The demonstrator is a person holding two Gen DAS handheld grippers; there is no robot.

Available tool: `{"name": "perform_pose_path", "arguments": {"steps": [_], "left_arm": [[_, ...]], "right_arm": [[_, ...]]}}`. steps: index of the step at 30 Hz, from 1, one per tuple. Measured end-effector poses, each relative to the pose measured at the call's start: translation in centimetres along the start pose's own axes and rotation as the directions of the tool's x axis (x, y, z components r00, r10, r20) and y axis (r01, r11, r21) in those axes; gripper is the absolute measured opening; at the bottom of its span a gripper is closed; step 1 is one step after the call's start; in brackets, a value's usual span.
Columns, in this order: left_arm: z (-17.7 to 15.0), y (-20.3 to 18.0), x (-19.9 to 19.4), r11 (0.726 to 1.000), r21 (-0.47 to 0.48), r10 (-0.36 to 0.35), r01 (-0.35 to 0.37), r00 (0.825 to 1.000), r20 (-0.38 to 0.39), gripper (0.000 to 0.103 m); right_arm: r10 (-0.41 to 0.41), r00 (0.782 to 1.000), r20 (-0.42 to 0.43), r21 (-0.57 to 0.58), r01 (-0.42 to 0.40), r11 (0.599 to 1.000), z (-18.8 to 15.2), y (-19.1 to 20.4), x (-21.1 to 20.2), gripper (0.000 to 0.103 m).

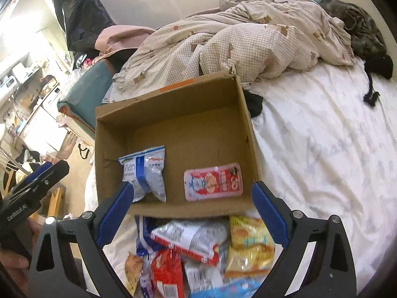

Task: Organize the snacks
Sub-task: 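Open both grippers to drop the chip bag and sausage packet in the box, then grasp the orange peanut-candy bag with the left gripper and lift it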

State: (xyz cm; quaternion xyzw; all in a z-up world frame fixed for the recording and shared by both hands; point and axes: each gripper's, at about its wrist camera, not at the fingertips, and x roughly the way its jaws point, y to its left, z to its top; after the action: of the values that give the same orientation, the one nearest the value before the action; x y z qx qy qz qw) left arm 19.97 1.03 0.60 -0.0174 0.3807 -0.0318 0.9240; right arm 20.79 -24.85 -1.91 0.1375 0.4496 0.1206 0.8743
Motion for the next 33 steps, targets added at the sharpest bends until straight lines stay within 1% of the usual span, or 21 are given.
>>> {"name": "perform_pose_path", "arguments": {"steps": [4, 8, 14, 16, 20, 21, 22, 23, 24, 28, 33], "left_arm": [[-1.1, 0.6, -1.1, 1.000, -0.011, -0.009, 0.009, 1.000, -0.012, 0.087], [-2.2, 1.2, -1.8, 0.999, -0.033, -0.006, 0.005, 1.000, -0.026, 0.087], [-4.0, 2.1, -3.3, 0.997, -0.074, -0.022, 0.018, 0.999, -0.041, 0.087], [-4.5, 2.2, -3.8, 0.998, -0.069, 0.003, -0.005, 0.999, -0.034, 0.087], [-5.3, 2.7, -4.6, 0.996, -0.092, 0.018, -0.020, 1.000, -0.025, 0.087], [-5.5, 2.7, -4.7, 0.995, -0.098, 0.021, -0.024, 0.999, -0.026, 0.090], [-5.7, 2.8, -4.7, 0.994, -0.105, 0.024, -0.027, 0.999, -0.031, 0.094], [-5.9, 3.0, -4.7, 0.993, -0.112, 0.023, -0.027, 0.999, -0.039, 0.101], [-6.1, 3.0, -4.6, 0.993, -0.119, 0.019, -0.025, 0.999, -0.046, 0.102], [-6.9, 3.2, -3.9, 0.991, -0.135, 0.001, -0.014, 0.995, -0.100, 0.102], [-7.8, 3.1, -2.9, 0.990, -0.134, 0.014, -0.036, 0.987, -0.163, 0.102]], "right_arm": [[-0.007, 1.000, 0.002, -0.014, 0.007, 1.000, -1.3, 0.2, -1.4, 0.098], [-0.003, 1.000, 0.011, 0.015, 0.003, 1.000, -2.6, -0.1, -3.0, 0.098], [-0.001, 1.000, 0.017, 0.044, 0.000, 0.999, -4.3, -0.3, -4.4, 0.098], [0.002, 1.000, 0.015, 0.048, -0.002, 0.999, -4.7, -0.1, -4.6, 0.098], [0.019, 0.999, 0.027, 0.036, -0.020, 0.999, -5.4, 0.4, -5.0, 0.098], [0.020, 0.999, 0.027, 0.031, -0.021, 0.999, -5.5, 0.5, -5.0, 0.098], [0.020, 0.999, 0.025, 0.028, -0.020, 0.999, -5.7, 0.7, -5.0, 0.098], [0.020, 1.000, 0.022, 0.027, -0.020, 0.999, -5.8, 0.8, -4.9, 0.098], [0.018, 1.000, 0.015, 0.027, -0.019, 0.999, -6.0, 0.8, -4.7, 0.098], [0.009, 1.000, 0.002, 0.024, -0.009, 1.000, -6.0, 0.9, -4.3, 0.098], [-0.009, 1.000, -0.007, 0.029, 0.009, 1.000, -6.2, 0.6, -4.1, 0.098]]}}
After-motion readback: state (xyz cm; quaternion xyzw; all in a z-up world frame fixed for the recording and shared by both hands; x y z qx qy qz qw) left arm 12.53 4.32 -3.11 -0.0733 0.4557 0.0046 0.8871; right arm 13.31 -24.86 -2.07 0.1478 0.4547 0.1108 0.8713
